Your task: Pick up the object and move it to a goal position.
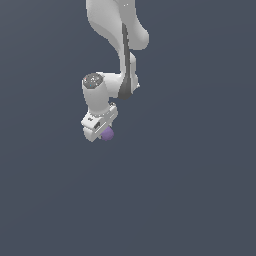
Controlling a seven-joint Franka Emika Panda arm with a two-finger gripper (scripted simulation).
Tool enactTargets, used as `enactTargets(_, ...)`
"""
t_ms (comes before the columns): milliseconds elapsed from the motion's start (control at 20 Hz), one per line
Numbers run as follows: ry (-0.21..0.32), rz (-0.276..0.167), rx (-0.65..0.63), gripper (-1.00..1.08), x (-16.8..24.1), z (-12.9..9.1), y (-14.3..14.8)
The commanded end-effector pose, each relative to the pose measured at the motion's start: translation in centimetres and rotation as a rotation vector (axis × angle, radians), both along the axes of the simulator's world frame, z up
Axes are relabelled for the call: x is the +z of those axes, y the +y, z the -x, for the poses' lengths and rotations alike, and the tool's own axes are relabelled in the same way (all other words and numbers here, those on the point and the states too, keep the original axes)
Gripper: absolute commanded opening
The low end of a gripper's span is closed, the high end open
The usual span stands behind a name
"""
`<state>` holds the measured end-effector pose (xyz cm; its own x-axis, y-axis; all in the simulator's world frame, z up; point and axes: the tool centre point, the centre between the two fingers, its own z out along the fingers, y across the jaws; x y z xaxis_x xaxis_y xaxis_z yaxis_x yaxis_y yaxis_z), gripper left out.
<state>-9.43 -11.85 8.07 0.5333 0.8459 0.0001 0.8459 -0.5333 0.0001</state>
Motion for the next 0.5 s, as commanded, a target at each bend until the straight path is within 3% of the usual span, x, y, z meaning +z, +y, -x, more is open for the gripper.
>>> enactTargets(0,0.000,0.000,0.002,-1.00,0.2,0.3,-1.7)
enactTargets(450,0.000,0.000,0.002,-1.00,0.4,0.5,-4.2)
